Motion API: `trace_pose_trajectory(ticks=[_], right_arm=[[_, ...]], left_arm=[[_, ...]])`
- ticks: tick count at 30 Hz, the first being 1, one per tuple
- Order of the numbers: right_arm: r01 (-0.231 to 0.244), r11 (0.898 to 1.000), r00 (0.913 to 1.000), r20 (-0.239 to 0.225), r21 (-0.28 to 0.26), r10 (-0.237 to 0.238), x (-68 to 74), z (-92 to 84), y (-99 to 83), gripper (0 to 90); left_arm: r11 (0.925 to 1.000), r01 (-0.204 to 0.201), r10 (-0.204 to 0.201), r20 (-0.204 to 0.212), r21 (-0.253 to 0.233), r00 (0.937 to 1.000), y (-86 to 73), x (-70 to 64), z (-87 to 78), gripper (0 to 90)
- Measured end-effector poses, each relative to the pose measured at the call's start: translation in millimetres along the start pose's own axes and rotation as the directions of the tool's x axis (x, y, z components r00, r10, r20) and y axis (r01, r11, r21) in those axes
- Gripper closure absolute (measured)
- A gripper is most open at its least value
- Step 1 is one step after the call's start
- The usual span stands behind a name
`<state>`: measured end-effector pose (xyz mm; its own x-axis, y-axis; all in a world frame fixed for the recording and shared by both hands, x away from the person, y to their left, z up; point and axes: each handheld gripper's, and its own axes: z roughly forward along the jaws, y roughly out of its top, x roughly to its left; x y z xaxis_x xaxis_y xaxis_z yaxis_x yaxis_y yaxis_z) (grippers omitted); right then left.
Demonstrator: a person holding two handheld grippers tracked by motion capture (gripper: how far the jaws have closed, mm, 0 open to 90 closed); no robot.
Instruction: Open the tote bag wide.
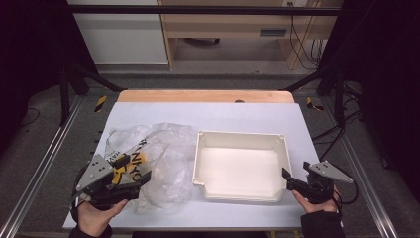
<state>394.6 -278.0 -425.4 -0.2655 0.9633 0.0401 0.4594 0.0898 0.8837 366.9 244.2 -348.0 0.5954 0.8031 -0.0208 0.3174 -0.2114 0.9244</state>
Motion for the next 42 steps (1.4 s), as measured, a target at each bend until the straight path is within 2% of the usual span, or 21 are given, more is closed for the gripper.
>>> trace_pose_trajectory(ticks=[9,15,18,23,25,32,38,42], right_arm=[[0.003,1.0,1.0,-0.006,-0.002,-0.003,1.6,-0.1,0.6,22.2],[0.002,1.0,1.0,-0.008,0.0,-0.002,2.1,0.1,0.6,22.7],[0.006,1.0,1.0,-0.007,0.0,-0.006,2.2,0.0,0.7,23.0],[0.001,1.0,0.9999,-0.016,0.0,-0.001,3.5,-0.5,1.3,23.9],[0.007,1.0,0.9998,-0.019,-0.006,-0.007,4.2,-0.5,1.8,24.9],[0.014,1.0,0.9993,-0.035,-0.027,-0.015,9.4,-3.6,5.0,29.6],[0.024,0.998,0.9966,-0.078,-0.052,-0.028,19.3,-6.5,10.7,36.4],[0.037,0.997,0.9922,-0.117,-0.062,-0.044,29.9,-7.5,15.6,42.5]], left_arm=[[0.9976,-0.02,0.02,0.005,0.067,0.9998,-6.5,-9.3,14.1,22.2],[0.9951,-0.032,0.032,0.0,0.093,0.9995,-11.5,-10.2,20.5,28.4],[0.9947,-0.024,0.024,-0.004,0.1,0.9997,-14.3,-9.9,23.7,32.2],[0.9927,-0.02,0.02,-0.003,0.119,0.9998,-16.6,-9.6,26.3,40.1],[0.991,-0.023,0.024,-0.005,0.132,0.9997,-17.6,-8.6,27.5,47.4],[0.9855,0.005,-0.002,-0.017,0.169,0.9999,-20.8,-4.4,29.6,63.6],[0.9826,0.015,-0.014,-0.009,0.185,0.9999,-23.1,-2.2,31.3,75.0],[0.9819,0.033,-0.031,-0.013,0.187,0.9994,-24.2,-0.2,31.4,79.5]])
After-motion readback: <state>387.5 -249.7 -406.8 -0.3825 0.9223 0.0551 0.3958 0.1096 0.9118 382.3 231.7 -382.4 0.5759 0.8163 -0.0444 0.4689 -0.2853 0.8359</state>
